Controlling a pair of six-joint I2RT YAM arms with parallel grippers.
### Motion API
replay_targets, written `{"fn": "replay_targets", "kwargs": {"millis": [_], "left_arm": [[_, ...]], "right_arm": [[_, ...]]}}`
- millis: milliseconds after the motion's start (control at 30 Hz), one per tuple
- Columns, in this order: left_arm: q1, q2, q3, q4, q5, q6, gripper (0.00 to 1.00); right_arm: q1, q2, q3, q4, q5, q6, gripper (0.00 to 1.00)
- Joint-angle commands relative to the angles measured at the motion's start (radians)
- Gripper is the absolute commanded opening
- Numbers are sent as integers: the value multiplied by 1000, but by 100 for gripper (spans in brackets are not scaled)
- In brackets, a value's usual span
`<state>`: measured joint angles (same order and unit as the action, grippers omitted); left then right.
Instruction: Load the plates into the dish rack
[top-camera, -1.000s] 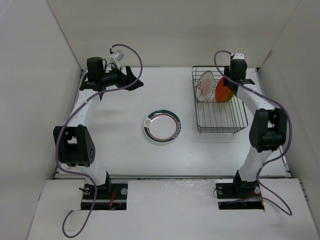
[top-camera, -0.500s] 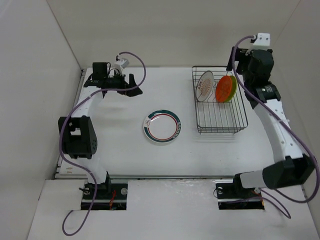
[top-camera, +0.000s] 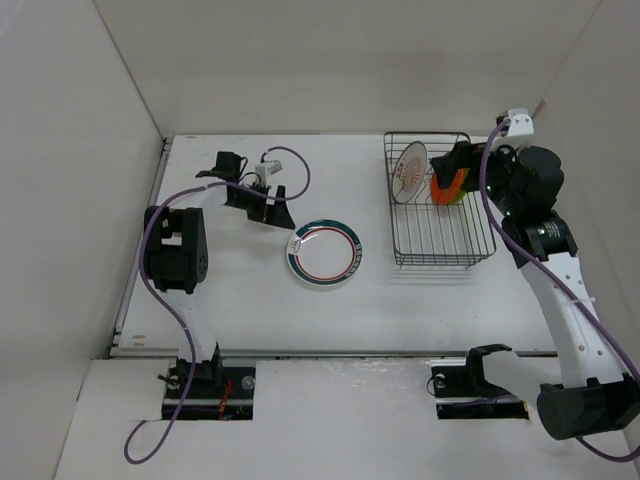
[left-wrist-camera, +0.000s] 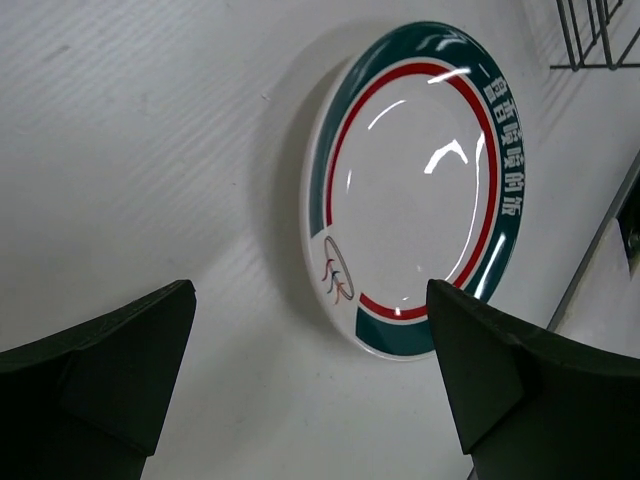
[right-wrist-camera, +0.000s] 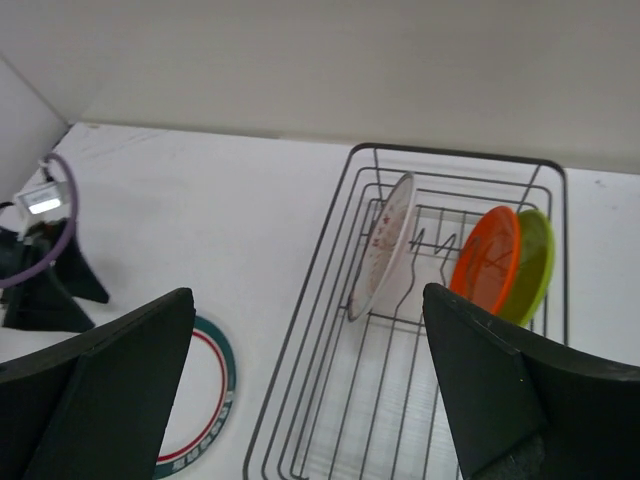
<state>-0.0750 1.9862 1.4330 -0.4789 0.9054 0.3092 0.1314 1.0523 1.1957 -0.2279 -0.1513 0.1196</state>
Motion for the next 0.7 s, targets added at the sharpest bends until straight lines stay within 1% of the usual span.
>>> {"fn": "replay_targets", "kwargs": {"millis": [0, 100, 167, 300, 467, 567, 600, 667], "left_arm": [[-48, -6, -42, -41, 10, 53, 99], [-72, 19, -63, -41, 10, 53, 96], [-82, 29, -72, -41, 10, 53, 96], [-92, 39, -115, 3, 1, 15, 94], [-112, 49, -137, 16, -17, -7, 81], [-112, 49, -148, 29, -30, -18, 65], [-121, 49, -148, 29, -30, -18, 63], [-121, 49, -148, 39, -39, -18, 63]], "right_arm": [[11, -21, 7, 41, -109, 35, 100], [11, -47, 7, 41, -122, 35, 100], [11, -61, 7, 16, -131, 35, 100], [11, -107, 7, -8, -131, 35, 100], [11, -149, 7, -28, -122, 35, 99], [11, -160, 16, -28, -122, 35, 98], [11, -160, 16, -37, -131, 35, 98], [11, -160, 28, -47, -140, 35, 98]]}}
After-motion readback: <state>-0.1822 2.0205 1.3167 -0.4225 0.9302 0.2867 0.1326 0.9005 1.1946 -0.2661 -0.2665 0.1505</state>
